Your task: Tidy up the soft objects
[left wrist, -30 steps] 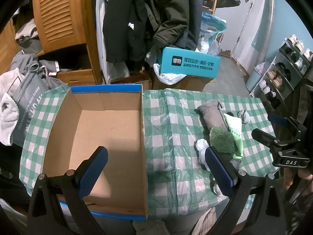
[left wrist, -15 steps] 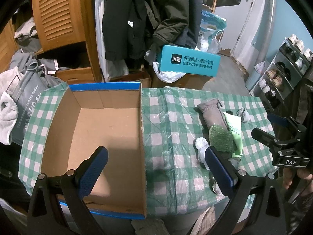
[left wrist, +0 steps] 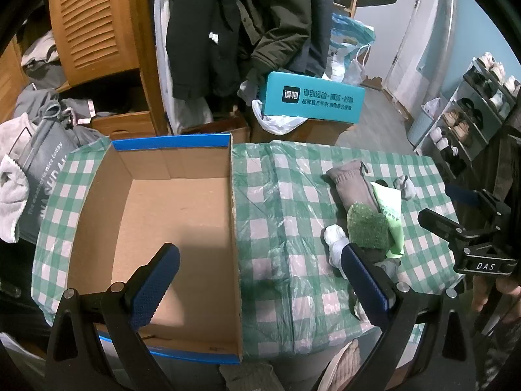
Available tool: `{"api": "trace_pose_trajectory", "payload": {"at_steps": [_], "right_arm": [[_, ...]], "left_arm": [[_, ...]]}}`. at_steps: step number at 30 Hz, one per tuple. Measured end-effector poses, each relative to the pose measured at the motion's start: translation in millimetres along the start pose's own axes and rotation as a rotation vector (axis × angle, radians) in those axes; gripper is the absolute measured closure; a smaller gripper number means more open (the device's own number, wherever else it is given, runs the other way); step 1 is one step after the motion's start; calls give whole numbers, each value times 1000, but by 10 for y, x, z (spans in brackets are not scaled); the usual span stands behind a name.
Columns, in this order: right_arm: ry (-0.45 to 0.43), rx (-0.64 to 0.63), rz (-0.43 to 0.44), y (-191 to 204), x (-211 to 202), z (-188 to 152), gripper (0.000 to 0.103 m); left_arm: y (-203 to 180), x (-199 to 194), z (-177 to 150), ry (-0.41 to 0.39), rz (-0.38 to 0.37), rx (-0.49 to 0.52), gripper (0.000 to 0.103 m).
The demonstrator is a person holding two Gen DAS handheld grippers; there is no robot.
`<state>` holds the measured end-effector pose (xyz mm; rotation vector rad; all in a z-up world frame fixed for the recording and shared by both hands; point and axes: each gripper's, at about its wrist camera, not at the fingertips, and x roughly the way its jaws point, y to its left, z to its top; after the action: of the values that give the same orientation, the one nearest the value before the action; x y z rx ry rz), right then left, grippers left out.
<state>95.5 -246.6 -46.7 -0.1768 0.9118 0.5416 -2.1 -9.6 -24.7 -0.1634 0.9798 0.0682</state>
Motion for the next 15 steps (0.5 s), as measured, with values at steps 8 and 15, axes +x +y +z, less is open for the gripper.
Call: {"api": "trace_pose_trajectory", "payload": {"at_steps": [8, 15], "right_arm": [[8, -1, -1, -3, 21, -23, 2], [12, 3, -4, -31, 34, -71, 2]], "left_arm": [[-31, 13, -43, 6, -4, 2, 2], [-45, 52, -30, 39, -20, 8, 2]]}}
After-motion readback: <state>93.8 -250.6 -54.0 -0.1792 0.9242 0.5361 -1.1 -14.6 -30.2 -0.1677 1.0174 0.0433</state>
